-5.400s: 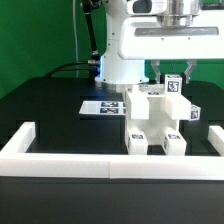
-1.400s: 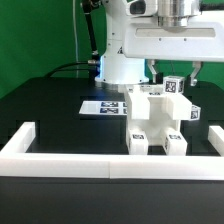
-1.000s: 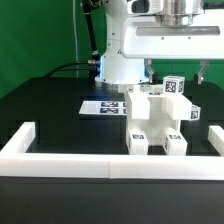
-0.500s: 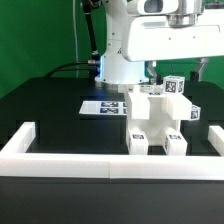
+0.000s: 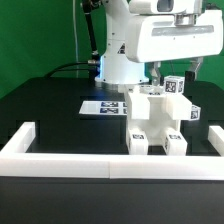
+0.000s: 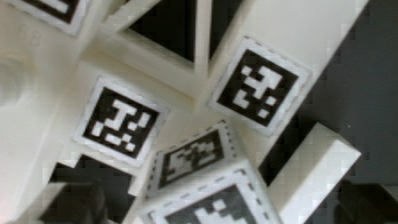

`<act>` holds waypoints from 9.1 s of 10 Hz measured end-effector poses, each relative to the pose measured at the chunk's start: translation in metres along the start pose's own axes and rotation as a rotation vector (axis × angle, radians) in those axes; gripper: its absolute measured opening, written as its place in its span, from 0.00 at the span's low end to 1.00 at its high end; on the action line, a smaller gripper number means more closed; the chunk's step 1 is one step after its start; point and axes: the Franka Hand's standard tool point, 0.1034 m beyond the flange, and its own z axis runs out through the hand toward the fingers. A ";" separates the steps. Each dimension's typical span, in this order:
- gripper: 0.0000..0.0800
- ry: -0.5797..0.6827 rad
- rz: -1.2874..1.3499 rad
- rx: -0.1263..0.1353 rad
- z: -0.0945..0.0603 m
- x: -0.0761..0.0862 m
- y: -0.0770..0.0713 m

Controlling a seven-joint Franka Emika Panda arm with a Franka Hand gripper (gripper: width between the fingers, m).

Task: Assemble chair

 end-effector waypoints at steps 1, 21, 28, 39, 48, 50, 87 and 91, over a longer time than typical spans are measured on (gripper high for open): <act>0.65 0.000 0.001 0.000 0.000 0.000 0.000; 0.79 0.006 0.894 0.039 0.000 0.003 -0.005; 0.81 0.015 0.255 0.025 0.000 0.003 -0.006; 0.36 0.002 -0.218 -0.006 0.000 0.000 0.001; 0.36 0.006 0.550 0.010 0.000 0.002 0.002; 0.36 0.011 0.716 0.028 0.000 0.002 0.002; 0.81 -0.021 1.141 0.052 0.014 -0.062 -0.124; 0.81 -0.027 1.128 0.044 0.021 -0.069 -0.131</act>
Offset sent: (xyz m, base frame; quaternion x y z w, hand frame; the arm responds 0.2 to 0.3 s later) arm 0.0000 0.0000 0.0000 0.0000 0.0000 0.0650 0.9979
